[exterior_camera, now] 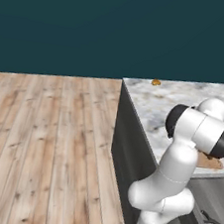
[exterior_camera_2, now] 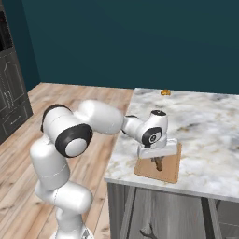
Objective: Open the drawer on the right and place the cutting tools on the cutting board.
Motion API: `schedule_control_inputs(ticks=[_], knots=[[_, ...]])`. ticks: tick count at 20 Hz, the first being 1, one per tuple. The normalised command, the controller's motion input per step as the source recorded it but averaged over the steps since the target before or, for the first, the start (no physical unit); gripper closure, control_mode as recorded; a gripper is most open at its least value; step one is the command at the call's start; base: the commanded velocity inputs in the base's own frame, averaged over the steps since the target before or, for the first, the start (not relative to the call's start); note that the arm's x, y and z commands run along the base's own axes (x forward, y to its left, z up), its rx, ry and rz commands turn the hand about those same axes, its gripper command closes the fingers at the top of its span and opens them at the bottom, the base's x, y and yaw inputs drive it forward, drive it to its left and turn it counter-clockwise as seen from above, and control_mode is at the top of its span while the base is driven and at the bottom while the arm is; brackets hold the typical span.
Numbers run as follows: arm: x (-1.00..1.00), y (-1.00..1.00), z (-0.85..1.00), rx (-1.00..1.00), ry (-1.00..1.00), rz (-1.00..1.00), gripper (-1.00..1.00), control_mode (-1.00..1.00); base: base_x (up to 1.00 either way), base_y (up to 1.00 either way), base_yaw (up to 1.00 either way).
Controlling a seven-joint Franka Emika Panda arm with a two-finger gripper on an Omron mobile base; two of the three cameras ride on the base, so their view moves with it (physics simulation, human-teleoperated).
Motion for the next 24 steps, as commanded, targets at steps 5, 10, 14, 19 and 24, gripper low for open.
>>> schedule_control_inputs(ticks=[5, 10, 14, 19, 24], knots=[[0.03, 0.01, 0.0, 0.0, 0.0, -0.02, -1.0, -1.0, 0.0, 0.0, 0.0], [-0.11, 0.0, 0.52, 0.0, -0.05, -0.06, -1.0, -1.0, 0.0, 0.0, 0.0], [-0.95, -0.27, 0.16, 0.05, 0.0, -0.17, -1.0, -1.0, 0.0, 0.0, 0.0], [-1.0, -0.31, -0.32, 0.0, 0.0, -0.15, -1.0, -1.0, 0.0, 0.0, 0.0], [-0.84, -0.28, -0.25, 0.0, 0.02, -0.11, -1.0, -1.0, 0.0, 0.0, 0.0]])
